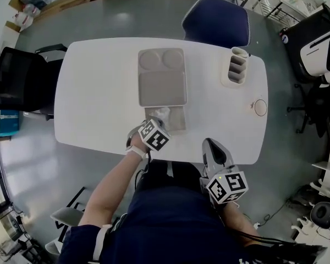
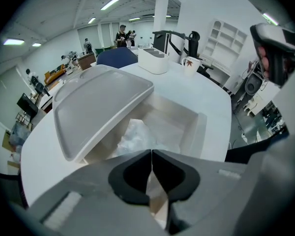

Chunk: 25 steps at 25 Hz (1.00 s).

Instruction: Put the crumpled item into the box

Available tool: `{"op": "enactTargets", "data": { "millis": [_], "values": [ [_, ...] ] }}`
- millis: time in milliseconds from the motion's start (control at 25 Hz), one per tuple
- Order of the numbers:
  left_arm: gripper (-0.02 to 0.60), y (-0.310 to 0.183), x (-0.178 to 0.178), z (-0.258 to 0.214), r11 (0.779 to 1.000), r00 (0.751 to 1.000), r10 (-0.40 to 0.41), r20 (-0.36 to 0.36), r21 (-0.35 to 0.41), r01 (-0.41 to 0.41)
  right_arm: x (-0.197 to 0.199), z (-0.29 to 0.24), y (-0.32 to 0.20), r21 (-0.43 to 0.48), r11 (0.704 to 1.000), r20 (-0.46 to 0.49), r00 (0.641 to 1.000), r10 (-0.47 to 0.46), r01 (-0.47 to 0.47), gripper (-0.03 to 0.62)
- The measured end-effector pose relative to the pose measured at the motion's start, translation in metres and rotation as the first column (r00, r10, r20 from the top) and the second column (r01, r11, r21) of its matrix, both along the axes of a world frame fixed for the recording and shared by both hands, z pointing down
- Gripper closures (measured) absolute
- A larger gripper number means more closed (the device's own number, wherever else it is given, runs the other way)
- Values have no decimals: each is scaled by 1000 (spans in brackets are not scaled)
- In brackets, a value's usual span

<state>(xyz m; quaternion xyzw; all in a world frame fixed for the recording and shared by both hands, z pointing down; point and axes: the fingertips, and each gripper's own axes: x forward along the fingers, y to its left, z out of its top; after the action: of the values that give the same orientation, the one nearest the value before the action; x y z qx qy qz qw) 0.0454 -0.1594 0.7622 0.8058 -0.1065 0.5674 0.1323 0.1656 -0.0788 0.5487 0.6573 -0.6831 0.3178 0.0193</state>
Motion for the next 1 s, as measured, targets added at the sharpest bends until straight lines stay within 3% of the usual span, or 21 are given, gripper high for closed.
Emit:
{"op": "enactTargets", "data": {
  "millis": [120,320,400,480,600,720,1000],
  "values": [
    [567,1,1,1,1000,1000,3,9,26,-3,-5,-2,2,5,1000,0,1000,-14,14,592],
    [473,0,-2,-9,997,999,-47,-24,61,48,-9,-6,6,20,999,4,1000,-25,25,592],
    [459,-3,-5,-21,993,996,-74,-59,89,79,-8,-10,6,29,999,-2,1000,-25,25,592],
    [459,-7,-6,-44,985,984,-106,-143,123,124,-6,-12,5,36,999,-12,1000,-26,26,592],
    [459,-17,-10,-93,959,937,-140,-321,191,209,-2,-14,2,42,999,-30,999,-26,28,592],
    [462,-28,-22,-141,925,880,-162,-446,243,294,3,-16,-3,54,998,-52,998,-27,30,592],
    [474,-44,-36,-269,852,700,-150,-698,269,450,12,-56,-38,160,984,-149,987,-60,84,592]
  ]
}}
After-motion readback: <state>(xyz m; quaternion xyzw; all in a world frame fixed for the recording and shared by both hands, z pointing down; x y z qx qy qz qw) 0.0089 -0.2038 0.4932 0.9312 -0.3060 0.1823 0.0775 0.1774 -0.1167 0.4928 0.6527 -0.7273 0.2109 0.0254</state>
